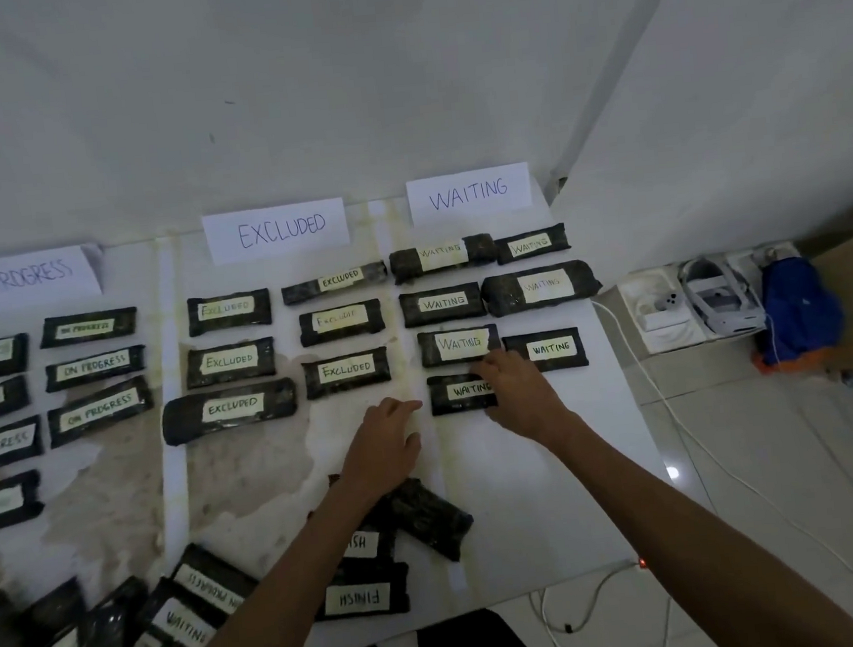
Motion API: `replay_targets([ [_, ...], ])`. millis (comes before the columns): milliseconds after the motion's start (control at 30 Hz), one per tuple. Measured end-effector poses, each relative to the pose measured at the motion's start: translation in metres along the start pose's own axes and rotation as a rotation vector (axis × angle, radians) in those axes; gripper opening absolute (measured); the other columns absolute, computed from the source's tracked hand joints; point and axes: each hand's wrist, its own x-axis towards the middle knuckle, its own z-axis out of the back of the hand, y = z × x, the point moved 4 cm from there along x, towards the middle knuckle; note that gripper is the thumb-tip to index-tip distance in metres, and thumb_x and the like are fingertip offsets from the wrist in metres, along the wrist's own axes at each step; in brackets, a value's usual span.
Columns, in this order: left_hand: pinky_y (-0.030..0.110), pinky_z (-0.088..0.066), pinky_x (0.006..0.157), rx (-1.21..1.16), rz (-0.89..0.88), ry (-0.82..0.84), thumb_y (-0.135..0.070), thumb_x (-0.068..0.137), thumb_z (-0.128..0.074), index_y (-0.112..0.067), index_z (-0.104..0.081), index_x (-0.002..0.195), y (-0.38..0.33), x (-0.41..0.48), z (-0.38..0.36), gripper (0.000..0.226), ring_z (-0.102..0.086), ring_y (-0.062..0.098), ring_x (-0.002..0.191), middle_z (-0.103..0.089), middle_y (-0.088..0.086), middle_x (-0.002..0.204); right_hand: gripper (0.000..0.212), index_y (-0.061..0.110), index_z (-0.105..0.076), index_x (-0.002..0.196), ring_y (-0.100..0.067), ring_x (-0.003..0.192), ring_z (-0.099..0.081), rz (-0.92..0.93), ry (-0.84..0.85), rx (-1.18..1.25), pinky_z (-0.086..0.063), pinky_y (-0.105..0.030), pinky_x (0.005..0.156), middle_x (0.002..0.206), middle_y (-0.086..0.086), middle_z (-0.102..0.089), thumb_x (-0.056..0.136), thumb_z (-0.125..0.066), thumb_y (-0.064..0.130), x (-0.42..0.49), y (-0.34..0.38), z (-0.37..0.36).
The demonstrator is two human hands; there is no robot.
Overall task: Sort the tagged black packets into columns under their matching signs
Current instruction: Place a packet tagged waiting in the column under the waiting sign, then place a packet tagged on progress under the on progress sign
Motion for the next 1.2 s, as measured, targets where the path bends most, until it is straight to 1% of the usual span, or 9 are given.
replay_targets([
  [200, 0.035, -0.043, 0.092, 0.036, -0.036, -0.070, -0.009, 0.087, -0.053, -0.012, -0.050, 0.129, 0.007, -0.047, 0.005, 0.042, -0.045, 0.026, 0.107, -0.054, 0.009, 0.120, 0.057, 0.016, -0.049, 0.131, -0.026, 0.118, -0.045, 0.029, 0.115, 0.142, -0.041, -0.037, 0.099, 0.130, -0.008, -0.047, 0.079, -0.069, 0.024, -0.044, 0.057, -0.009],
  [300, 0.037, -0.043, 0.094, 0.047, -0.008, -0.084, -0.009, 0.087, -0.054, -0.013, -0.051, 0.128, 0.014, -0.070, 0.002, 0.041, -0.046, 0.027, 0.107, -0.055, 0.009, 0.118, 0.059, 0.015, -0.048, 0.130, -0.028, 0.110, -0.047, 0.053, 0.219, 0.166, -0.045, -0.040, 0.089, 0.123, -0.010, -0.047, 0.078, -0.068, 0.035, -0.069, 0.092, -0.032],
  [400, 0.033, -0.038, 0.097, 0.040, 0.011, -0.066, -0.012, 0.089, -0.053, -0.013, -0.050, 0.128, 0.020, -0.086, -0.002, 0.039, -0.045, 0.025, 0.110, -0.054, 0.008, 0.121, 0.070, 0.012, -0.042, 0.128, -0.031, 0.104, -0.047, 0.045, 0.300, 0.023, -0.045, -0.041, 0.081, 0.119, -0.012, -0.046, 0.072, -0.071, 0.043, -0.081, 0.114, -0.055],
  [600, 0.028, -0.035, 0.100, -0.040, 0.017, -0.078, -0.011, 0.088, -0.055, -0.014, -0.049, 0.129, 0.020, -0.093, 0.003, 0.042, -0.045, 0.022, 0.115, -0.052, 0.005, 0.125, 0.045, 0.006, -0.046, 0.119, -0.034, 0.093, -0.052, 0.007, 0.178, -0.108, -0.037, -0.036, 0.068, 0.110, -0.016, -0.054, 0.075, -0.057, 0.009, -0.084, 0.129, -0.059],
  [667, 0.028, -0.036, 0.100, -0.083, 0.022, -0.078, -0.012, 0.088, -0.055, -0.015, -0.048, 0.130, 0.018, -0.094, 0.007, 0.042, -0.044, 0.020, 0.117, -0.052, 0.004, 0.126, 0.034, 0.005, -0.049, 0.115, -0.032, 0.092, -0.056, -0.092, 0.179, 0.060, -0.041, -0.035, 0.069, 0.109, -0.016, -0.058, 0.082, -0.051, 0.005, -0.083, 0.120, -0.052],
  [767, 0.031, -0.041, 0.100, -0.162, 0.055, -0.055, -0.012, 0.089, -0.054, -0.016, -0.046, 0.132, 0.012, -0.096, 0.013, 0.043, -0.046, 0.017, 0.117, -0.050, 0.003, 0.127, 0.027, 0.005, -0.055, 0.111, -0.027, 0.093, -0.063, -0.364, 0.193, 0.595, -0.054, -0.031, 0.067, 0.107, -0.013, -0.063, 0.084, -0.058, 0.007, -0.084, 0.099, -0.039],
  [867, 0.025, -0.044, 0.092, -0.249, 0.091, -0.007, -0.011, 0.090, -0.054, -0.016, -0.044, 0.133, 0.004, -0.097, 0.016, 0.044, -0.052, 0.014, 0.108, -0.052, 0.003, 0.123, 0.030, 0.007, -0.059, 0.112, -0.022, 0.100, -0.063, -0.512, 0.204, 0.971, -0.055, -0.034, 0.084, 0.112, -0.010, -0.066, 0.082, -0.061, 0.002, -0.092, 0.088, -0.032],
  [1033, 0.010, -0.045, 0.068, -0.323, 0.136, 0.058, -0.011, 0.090, -0.053, -0.018, -0.044, 0.134, -0.005, -0.098, 0.013, 0.045, -0.056, 0.004, 0.088, -0.057, -0.001, 0.110, 0.029, 0.005, -0.058, 0.113, -0.030, 0.100, -0.064, -0.632, 0.235, 1.278, -0.056, -0.044, 0.084, 0.111, -0.015, -0.065, 0.087, -0.050, -0.005, -0.098, 0.093, -0.032],
  [1200, 0.010, -0.045, 0.068, -0.298, 0.116, 0.087, -0.019, 0.087, -0.060, -0.020, -0.043, 0.133, -0.017, -0.106, 0.012, 0.049, -0.056, 0.003, 0.088, -0.058, -0.002, 0.109, 0.025, -0.002, -0.057, 0.111, -0.036, 0.098, -0.064, -0.743, 0.115, 1.451, -0.056, -0.049, 0.081, 0.109, -0.020, -0.064, 0.087, -0.053, -0.006, -0.095, 0.104, -0.030],
])
